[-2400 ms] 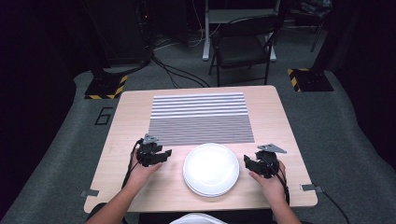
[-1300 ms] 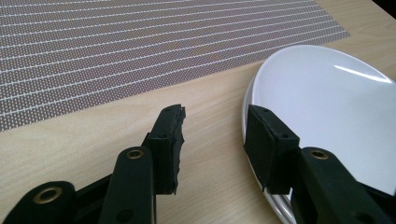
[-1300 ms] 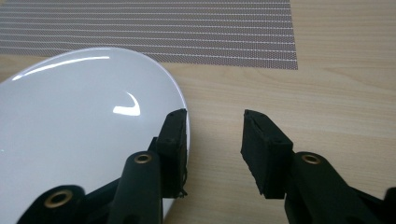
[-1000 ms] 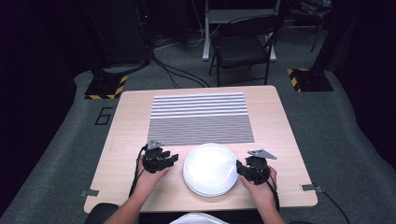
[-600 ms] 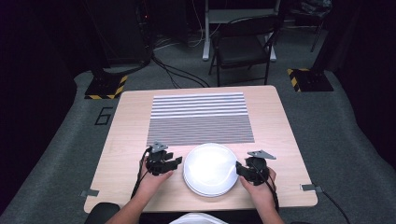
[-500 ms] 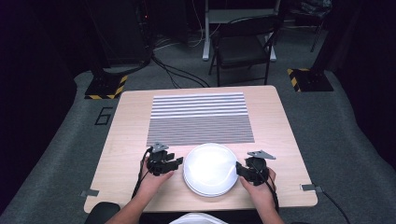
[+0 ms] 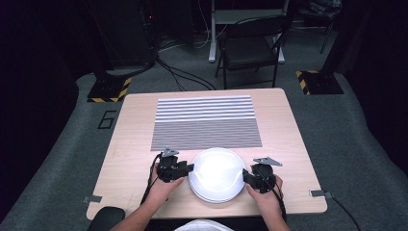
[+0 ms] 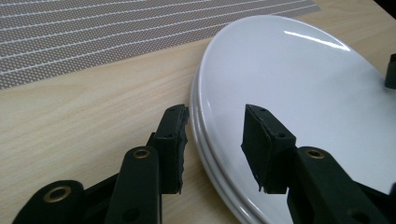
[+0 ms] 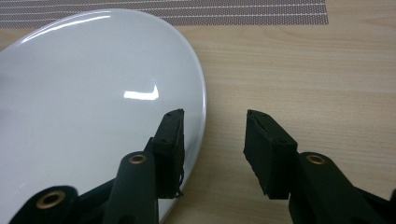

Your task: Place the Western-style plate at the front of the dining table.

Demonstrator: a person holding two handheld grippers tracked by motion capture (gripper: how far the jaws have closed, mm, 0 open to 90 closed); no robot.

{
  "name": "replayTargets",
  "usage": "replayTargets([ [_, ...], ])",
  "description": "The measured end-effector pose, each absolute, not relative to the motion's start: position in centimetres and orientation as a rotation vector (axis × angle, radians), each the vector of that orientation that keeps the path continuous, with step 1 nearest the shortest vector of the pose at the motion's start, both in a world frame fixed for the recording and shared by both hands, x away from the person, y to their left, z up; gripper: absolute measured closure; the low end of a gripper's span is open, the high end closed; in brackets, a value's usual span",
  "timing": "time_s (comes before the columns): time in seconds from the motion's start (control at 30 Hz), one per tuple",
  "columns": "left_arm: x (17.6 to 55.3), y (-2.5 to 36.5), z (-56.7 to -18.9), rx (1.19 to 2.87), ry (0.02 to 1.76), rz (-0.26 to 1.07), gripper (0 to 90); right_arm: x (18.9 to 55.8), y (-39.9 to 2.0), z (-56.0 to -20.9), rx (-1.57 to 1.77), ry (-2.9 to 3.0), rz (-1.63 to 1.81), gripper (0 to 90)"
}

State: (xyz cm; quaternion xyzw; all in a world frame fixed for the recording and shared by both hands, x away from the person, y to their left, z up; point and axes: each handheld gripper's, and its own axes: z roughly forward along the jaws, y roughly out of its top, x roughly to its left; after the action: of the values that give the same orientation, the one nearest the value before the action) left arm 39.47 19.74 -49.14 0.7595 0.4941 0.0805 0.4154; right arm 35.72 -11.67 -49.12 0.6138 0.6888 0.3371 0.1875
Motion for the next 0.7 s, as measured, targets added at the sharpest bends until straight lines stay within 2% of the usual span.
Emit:
replayTargets([
  [0.37,39.45,19.06,-49.64,1.922,1.239,0.169,60.4,35.41,-11.19,-49.08,1.701,1.949,0.947,57.8],
  [0.53,39.42,18.98,-49.68,1.930,1.239,0.176,60.3,35.35,-11.00,-49.17,1.692,1.963,0.954,55.0],
  [0.7,39.42,18.95,-49.73,1.932,1.241,0.177,59.9,35.49,-11.01,-49.41,1.709,2.001,0.965,62.1],
])
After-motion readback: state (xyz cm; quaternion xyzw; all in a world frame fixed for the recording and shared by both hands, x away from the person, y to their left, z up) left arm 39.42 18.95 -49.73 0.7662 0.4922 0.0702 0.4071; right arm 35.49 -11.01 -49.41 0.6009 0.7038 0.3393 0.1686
